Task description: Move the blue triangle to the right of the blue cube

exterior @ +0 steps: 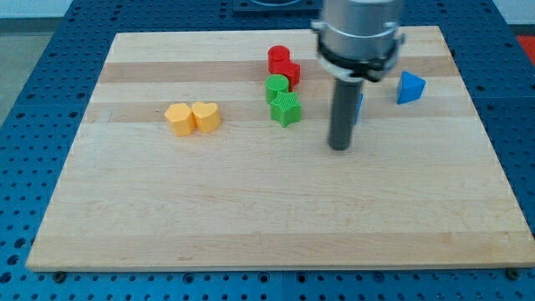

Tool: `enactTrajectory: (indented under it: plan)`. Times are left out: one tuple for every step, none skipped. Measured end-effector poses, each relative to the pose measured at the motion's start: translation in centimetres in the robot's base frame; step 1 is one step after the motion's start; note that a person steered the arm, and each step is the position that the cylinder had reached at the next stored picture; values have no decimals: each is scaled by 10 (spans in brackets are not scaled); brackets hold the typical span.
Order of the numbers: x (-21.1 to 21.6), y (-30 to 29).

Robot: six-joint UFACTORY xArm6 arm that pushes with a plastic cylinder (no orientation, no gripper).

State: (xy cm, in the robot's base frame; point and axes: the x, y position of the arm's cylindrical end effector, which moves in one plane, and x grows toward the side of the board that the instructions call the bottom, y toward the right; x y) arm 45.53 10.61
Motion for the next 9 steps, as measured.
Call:
enactTrajectory:
  plan:
    - [-15, 62]
    - [-28, 118]
    - [-44, 160]
    - [-77, 173]
    - [-113, 173]
    - [-137, 163]
    - [-136, 131]
    - [-116, 109]
    - [-101, 87]
